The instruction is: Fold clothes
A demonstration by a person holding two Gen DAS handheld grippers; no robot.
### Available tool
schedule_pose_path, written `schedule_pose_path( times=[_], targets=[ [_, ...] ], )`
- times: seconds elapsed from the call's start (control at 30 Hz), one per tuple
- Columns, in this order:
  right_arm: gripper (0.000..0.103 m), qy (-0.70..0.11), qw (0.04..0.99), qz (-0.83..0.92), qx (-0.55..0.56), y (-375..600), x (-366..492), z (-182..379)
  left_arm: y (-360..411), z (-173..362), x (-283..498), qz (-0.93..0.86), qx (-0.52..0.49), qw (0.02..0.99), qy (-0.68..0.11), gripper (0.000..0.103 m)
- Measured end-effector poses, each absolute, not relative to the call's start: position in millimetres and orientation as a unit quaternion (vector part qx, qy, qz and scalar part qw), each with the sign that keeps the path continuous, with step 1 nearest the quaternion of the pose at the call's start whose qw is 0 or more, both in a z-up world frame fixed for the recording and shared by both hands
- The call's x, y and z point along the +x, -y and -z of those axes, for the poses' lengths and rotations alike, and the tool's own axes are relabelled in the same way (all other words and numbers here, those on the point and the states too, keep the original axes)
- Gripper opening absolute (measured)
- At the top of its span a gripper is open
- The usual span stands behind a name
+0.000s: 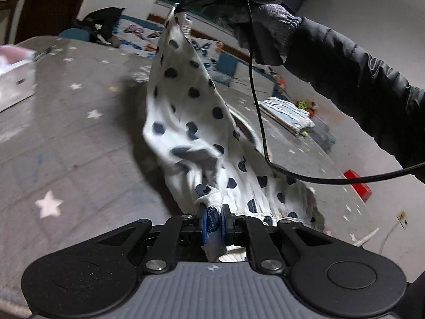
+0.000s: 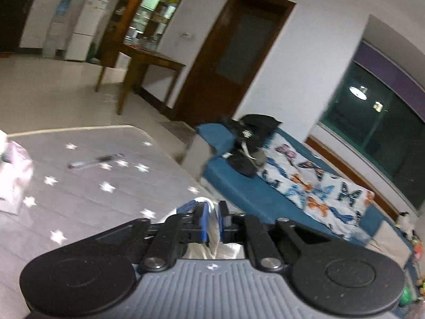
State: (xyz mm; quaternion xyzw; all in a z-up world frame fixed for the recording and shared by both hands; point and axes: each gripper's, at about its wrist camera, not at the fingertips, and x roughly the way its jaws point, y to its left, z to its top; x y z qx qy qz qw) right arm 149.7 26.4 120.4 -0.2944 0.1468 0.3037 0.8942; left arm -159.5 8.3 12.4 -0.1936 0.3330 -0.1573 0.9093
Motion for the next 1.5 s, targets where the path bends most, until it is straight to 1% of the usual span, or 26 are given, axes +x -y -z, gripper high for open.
schedule_pose_path(
  times=[0.03, 0.07, 0.1, 0.17, 0.33, 0.53, 0.63, 0.77, 0.97, 1.5],
  targets=[
    [0.014, -0.148, 0.89, -0.314, -0.294, -34.7, 146.4, -118.5, -10.8, -10.8, -161.4, 0.151, -0.197, 0.909, -0.336, 0.01],
    [0.021, -0.148, 0.887, -0.322, -0.295, -37.8, 142.2, -116.7, -12.9, -9.5, -163.1, 0.148, -0.201, 0.908, -0.338, 0.01],
    [0.023, -0.146, 0.886, -0.326, -0.298, -37.9, 139.2, -115.6, -14.8, -8.4, -164.8, 0.145, -0.204, 0.907, -0.34, 0.01],
    [0.023, -0.145, 0.882, -0.332, -0.302, -36.4, 134.1, -113.6, -17.0, -7.9, -166.1, 0.142, -0.207, 0.905, -0.343, 0.011],
    [0.024, -0.178, 0.886, -0.315, -0.29, -1.5, 144.0, -111.1, -18.7, -7.6, -164.8, 0.139, -0.204, 0.905, -0.346, 0.011],
    [0.023, -0.27, 0.883, -0.28, -0.263, 65.0, 166.9, -82.4, -20.0, -6.3, -164.5, 0.136, -0.2, 0.906, -0.348, 0.011],
    [0.023, -0.32, 0.875, -0.271, -0.241, 98.3, 170.1, -59.9, -20.2, -5.0, -163.0, 0.133, -0.195, 0.907, -0.35, 0.014],
    [0.023, -0.36, 0.87, -0.272, -0.198, 135.8, 167.8, -38.6, -18.9, -6.6, -160.4, 0.127, -0.188, 0.907, -0.354, 0.016],
    [0.023, -0.386, 0.864, -0.291, -0.14, 163.9, 163.1, -26.1, -14.8, -9.2, -159.8, 0.117, -0.178, 0.908, -0.361, 0.016],
    [0.023, -0.41, 0.852, -0.311, -0.094, 155.0, 159.3, -1.4, -11.1, -9.4, -161.0, 0.1, -0.169, 0.907, -0.372, 0.019]
  ],
)
